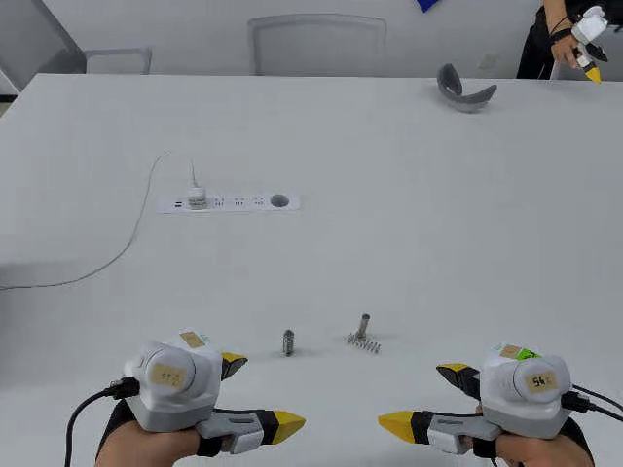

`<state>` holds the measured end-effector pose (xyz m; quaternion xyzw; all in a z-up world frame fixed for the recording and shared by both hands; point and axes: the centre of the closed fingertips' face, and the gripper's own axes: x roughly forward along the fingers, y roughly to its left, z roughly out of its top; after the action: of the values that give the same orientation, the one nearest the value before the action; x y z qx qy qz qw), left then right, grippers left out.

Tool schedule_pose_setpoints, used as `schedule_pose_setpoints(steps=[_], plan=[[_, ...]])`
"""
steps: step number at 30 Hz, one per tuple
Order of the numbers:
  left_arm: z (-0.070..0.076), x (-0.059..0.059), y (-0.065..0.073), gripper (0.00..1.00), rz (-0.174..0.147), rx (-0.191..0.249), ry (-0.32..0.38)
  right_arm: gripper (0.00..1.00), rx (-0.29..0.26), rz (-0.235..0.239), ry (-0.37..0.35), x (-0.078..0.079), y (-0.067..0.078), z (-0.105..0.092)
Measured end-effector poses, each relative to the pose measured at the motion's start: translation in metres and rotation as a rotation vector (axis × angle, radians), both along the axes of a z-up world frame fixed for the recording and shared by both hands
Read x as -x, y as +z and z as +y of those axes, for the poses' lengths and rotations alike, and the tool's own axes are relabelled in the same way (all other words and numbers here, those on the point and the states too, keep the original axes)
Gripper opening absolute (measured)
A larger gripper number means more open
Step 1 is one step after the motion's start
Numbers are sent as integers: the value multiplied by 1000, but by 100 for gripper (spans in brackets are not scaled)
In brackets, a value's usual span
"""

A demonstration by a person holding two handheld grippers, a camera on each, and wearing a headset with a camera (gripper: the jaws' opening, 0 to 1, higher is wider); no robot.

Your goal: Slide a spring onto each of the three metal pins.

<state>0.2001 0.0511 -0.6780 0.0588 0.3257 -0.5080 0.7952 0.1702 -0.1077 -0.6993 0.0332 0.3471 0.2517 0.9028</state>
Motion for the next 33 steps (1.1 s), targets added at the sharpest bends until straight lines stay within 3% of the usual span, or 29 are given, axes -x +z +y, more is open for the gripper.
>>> schedule_pose_setpoints(steps=[21, 33], plan=[[-64, -2, -2, 72, -46, -50, -174, 82, -9, 22, 3, 9, -7, -3], [-101, -13, -11, 71, -45, -48, -211, 82, -3, 19, 8, 7, -4, -10]])
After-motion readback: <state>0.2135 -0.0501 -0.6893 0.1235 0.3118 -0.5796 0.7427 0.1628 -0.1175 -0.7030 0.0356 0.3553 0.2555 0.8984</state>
